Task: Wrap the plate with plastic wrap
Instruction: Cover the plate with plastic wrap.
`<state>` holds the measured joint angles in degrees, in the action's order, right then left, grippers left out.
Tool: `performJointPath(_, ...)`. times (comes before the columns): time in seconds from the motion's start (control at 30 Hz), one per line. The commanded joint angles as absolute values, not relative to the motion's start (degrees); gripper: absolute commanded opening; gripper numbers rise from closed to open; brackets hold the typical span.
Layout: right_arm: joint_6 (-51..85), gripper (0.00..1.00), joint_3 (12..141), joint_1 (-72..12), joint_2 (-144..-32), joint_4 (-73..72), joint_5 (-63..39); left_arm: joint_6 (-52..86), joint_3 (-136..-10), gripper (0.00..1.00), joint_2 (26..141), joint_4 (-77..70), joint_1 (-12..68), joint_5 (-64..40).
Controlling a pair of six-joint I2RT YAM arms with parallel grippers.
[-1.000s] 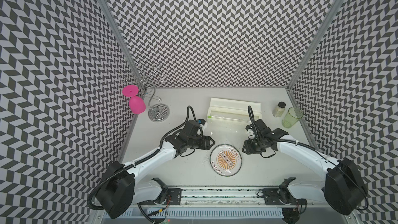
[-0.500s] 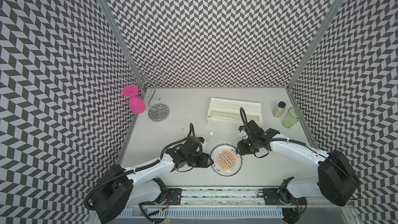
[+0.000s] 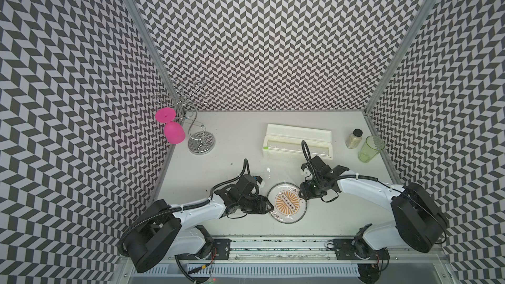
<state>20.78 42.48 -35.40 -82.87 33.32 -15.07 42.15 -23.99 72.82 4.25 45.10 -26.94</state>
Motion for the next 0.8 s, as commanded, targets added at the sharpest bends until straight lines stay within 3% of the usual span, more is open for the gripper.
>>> performJointPath(0.0,20.89,0.43,41.84,-35.63,-83.33,30.52,-16.61,42.73,-23.31,0.54,74.66,-0.52,45.61,-28.04)
performJointPath(0.4,23.53,0.41,36.16,-35.60,-82.82,24.98,-25.44,43.83,-21.98,0.50,80.08,-8.06,45.78,-30.80)
performJointPath(0.63,28.73,0.28,30.66,-35.60,-80.44,18.37,-30.47,44.26,-20.51,0.49,75.67,-12.86,45.43,-30.00)
performJointPath(0.77,30.49,0.25,29.75,-35.60,-79.32,16.85,-30.75,44.56,-19.22,0.41,73.27,-14.24,44.13,-30.06)
